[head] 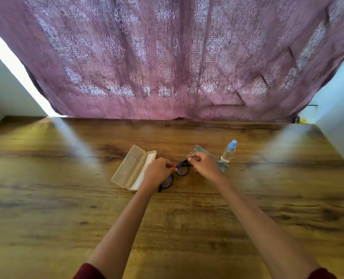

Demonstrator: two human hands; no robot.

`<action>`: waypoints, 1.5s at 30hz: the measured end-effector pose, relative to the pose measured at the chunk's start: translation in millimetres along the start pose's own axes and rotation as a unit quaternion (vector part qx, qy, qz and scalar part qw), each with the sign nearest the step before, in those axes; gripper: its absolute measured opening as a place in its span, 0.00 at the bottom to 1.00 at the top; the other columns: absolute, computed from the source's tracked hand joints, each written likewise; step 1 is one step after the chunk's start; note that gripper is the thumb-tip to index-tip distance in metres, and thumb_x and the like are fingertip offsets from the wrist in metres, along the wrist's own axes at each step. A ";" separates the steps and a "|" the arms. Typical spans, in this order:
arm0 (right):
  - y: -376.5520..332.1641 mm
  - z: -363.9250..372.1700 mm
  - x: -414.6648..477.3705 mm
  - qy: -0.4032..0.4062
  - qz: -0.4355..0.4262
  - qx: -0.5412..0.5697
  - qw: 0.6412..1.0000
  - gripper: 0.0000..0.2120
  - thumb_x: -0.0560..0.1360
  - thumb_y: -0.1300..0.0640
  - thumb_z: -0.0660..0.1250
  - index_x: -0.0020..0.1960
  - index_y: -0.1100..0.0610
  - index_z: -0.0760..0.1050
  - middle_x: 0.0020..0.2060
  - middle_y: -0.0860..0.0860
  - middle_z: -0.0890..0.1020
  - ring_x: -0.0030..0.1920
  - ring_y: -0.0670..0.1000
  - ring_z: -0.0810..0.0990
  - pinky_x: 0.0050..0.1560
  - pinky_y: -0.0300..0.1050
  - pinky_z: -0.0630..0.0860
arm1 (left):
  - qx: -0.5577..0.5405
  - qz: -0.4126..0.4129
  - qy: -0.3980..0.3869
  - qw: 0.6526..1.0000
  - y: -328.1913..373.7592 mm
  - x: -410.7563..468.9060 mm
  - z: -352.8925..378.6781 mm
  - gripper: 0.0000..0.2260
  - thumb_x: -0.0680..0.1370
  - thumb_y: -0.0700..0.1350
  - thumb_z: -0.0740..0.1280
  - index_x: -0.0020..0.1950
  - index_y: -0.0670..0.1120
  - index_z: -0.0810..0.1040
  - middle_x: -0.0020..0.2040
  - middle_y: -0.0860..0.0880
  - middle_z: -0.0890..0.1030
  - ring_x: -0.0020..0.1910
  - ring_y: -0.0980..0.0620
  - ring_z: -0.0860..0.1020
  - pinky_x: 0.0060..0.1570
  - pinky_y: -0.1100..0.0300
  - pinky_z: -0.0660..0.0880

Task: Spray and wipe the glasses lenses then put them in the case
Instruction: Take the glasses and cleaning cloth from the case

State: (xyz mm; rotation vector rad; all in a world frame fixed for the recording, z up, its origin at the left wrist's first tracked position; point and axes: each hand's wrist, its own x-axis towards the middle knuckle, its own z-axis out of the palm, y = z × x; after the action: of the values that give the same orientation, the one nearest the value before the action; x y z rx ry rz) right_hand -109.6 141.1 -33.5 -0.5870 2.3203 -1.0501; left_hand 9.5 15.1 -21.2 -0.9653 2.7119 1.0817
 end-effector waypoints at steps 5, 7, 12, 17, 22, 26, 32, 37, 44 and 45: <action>0.8 0.9 0.5 0.005 0.019 0.019 1.000 0.05 0.78 0.52 0.65 0.50 0.52 0.78 0.47 0.54 0.83 0.47 0.53 0.82 0.54 0.53 0.79 | -0.002 0.002 0.003 1.000 -0.8 0.8 1.7 0.10 0.74 0.49 0.71 0.53 0.48 0.83 0.52 0.49 0.83 0.51 0.50 0.79 0.52 0.55 0.75; 2.0 1.0 -0.6 0.014 0.029 0.040 0.999 0.06 0.78 0.50 0.65 0.49 0.52 0.77 0.44 0.53 0.84 0.42 0.52 0.83 0.52 0.51 0.80 | -0.008 0.004 0.011 1.000 -0.2 -0.8 3.0 0.09 0.74 0.50 0.71 0.52 0.48 0.83 0.50 0.49 0.83 0.49 0.50 0.80 0.51 0.52 0.77; -1.7 -3.5 -2.1 0.037 0.059 0.111 0.991 0.13 0.75 0.48 0.69 0.50 0.59 0.78 0.37 0.52 0.83 0.34 0.50 0.83 0.44 0.49 0.83 | -0.004 0.036 0.039 0.999 4.8 -4.2 7.6 0.08 0.75 0.50 0.69 0.52 0.51 0.83 0.48 0.52 0.83 0.44 0.55 0.78 0.37 0.61 0.72; -5.9 -11.8 -3.4 0.042 0.059 0.159 0.985 0.09 0.71 0.53 0.74 0.46 0.57 0.78 0.41 0.55 0.84 0.42 0.54 0.85 0.46 0.50 0.83 | 0.010 0.087 0.053 0.995 10.3 -1.9 5.5 0.08 0.75 0.48 0.69 0.52 0.51 0.83 0.48 0.51 0.84 0.43 0.54 0.78 0.39 0.60 0.75; -10.7 -22.8 -7.2 -0.002 0.061 0.217 0.974 0.04 0.71 0.60 0.74 0.41 0.56 0.79 0.41 0.53 0.84 0.40 0.49 0.83 0.43 0.43 0.81 | 0.042 0.132 0.072 0.988 9.4 -0.5 -0.2 0.08 0.74 0.49 0.70 0.51 0.50 0.84 0.46 0.50 0.84 0.48 0.50 0.78 0.50 0.50 0.75; -11.1 -30.9 -11.7 -0.032 0.049 0.240 0.969 0.03 0.70 0.63 0.74 0.42 0.57 0.82 0.39 0.52 0.84 0.39 0.47 0.82 0.40 0.38 0.81 | -0.038 0.126 0.153 0.979 13.4 2.5 -6.9 0.11 0.76 0.51 0.69 0.46 0.44 0.82 0.41 0.50 0.81 0.39 0.54 0.76 0.37 0.63 0.69; -11.6 -36.3 -16.0 -0.032 0.034 0.242 0.969 0.03 0.70 0.63 0.74 0.42 0.57 0.82 0.38 0.50 0.84 0.36 0.44 0.82 0.38 0.36 0.79 | 0.007 0.092 0.008 0.996 16.7 18.8 -23.8 0.16 0.77 0.54 0.66 0.34 0.47 0.78 0.29 0.53 0.73 0.28 0.58 0.69 0.32 0.62 0.64; -12.1 -42.0 -18.9 -0.029 0.028 0.247 0.968 0.03 0.70 0.62 0.74 0.41 0.57 0.82 0.39 0.52 0.85 0.37 0.45 0.82 0.38 0.36 0.79 | -0.048 0.109 -0.039 0.992 18.5 23.2 -25.7 0.09 0.74 0.51 0.70 0.49 0.48 0.84 0.39 0.55 0.81 0.36 0.62 0.75 0.33 0.69 0.67; -9.9 -49.5 -24.0 -0.065 0.020 0.250 0.966 0.05 0.69 0.62 0.75 0.44 0.57 0.83 0.41 0.52 0.85 0.40 0.46 0.83 0.41 0.37 0.80 | -0.117 0.048 0.016 0.992 17.8 30.9 -24.0 0.08 0.74 0.55 0.70 0.40 0.52 0.84 0.33 0.58 0.79 0.36 0.61 0.76 0.35 0.64 0.69; -9.0 -50.7 -24.8 -0.073 0.021 0.246 0.966 0.05 0.69 0.62 0.75 0.45 0.57 0.83 0.41 0.51 0.85 0.40 0.46 0.83 0.42 0.38 0.81 | -0.130 0.037 0.035 0.990 16.6 32.0 -24.6 0.07 0.74 0.55 0.70 0.38 0.54 0.83 0.33 0.59 0.79 0.37 0.62 0.75 0.37 0.64 0.69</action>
State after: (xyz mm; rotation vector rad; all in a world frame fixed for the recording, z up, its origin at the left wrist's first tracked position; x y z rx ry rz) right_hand -120.3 177.8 9.0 -0.3986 1.8373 -1.4422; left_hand -21.7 -8.3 -1.7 -0.9581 2.7289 1.4716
